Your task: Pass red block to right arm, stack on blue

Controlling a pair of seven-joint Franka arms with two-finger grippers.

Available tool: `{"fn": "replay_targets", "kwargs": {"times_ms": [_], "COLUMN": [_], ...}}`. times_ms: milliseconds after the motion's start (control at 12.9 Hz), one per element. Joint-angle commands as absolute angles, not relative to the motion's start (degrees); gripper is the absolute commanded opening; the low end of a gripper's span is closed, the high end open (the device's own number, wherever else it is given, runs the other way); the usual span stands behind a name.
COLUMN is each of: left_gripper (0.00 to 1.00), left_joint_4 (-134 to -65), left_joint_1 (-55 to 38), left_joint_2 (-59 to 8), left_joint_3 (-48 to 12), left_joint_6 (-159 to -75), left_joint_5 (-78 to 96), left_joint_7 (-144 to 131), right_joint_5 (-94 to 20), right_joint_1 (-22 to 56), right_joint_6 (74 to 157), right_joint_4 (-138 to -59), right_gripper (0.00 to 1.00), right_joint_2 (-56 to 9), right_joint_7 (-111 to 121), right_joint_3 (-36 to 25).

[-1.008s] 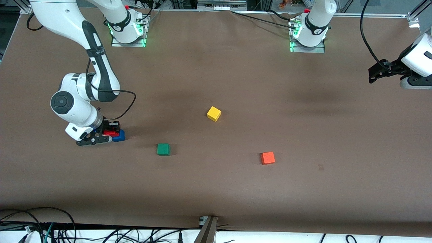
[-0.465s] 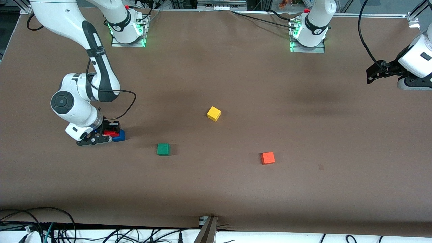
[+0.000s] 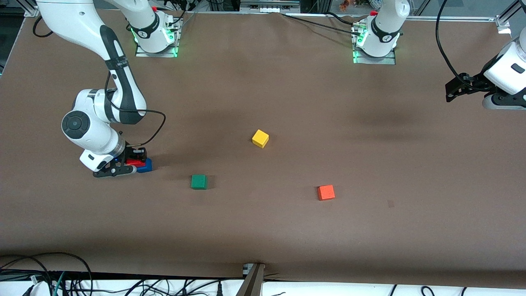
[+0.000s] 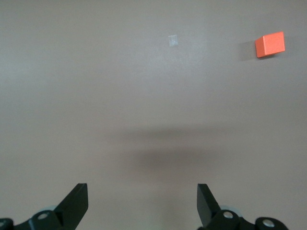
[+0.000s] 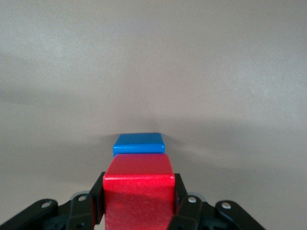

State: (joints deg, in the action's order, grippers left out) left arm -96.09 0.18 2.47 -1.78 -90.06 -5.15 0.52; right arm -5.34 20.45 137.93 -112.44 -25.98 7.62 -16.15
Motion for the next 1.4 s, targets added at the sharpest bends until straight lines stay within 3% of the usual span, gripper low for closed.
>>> {"fn": "replay_targets", "kwargs": {"times_ms": [0,930,1008,1085,1163,1318], "left_gripper": [1.00,1.00,1.00,1.00,1.00,1.00], "left_joint_4": [-94.2,-94.2,-94.2,-94.2,-94.2,-94.0], "left_joint_1": [-0.3,-0.4,-0.4,-0.3,-0.3,-0.3], "left_joint_2": [1.6,1.6,1.6,1.6,1.6,1.7], "left_joint_3": [-1.7,-1.9,-1.9,-1.9,-1.9,-1.9], "left_joint_6": [-89.6,-89.0,-89.0,-89.0,-89.0,-88.9], "left_joint_5": [-4.1,-4.1,-4.1,-4.1,-4.1,-4.1], "left_joint_7": [-0.1,-0.1,-0.1,-0.1,-0.1,-0.1], "right_joint_5": [-6.1,-6.9,-6.9,-6.9,-6.9,-6.9], "right_joint_1": [20.6,20.6,20.6,20.6,20.6,20.6], "right_joint_6": [138.9,140.3,140.3,140.3,140.2,138.9], "right_joint_4": [-113.5,-113.5,-113.5,-113.5,-113.1,-110.5], "right_gripper": [0.09,0.11,0.21,0.67,1.00,1.00], "right_joint_2": [-25.0,-25.6,-25.6,-25.6,-25.6,-25.4], "right_joint_7": [7.6,7.6,7.6,7.6,8.2,8.4], "right_joint_3": [-16.0,-15.9,-15.9,-15.9,-15.9,-16.0]}}
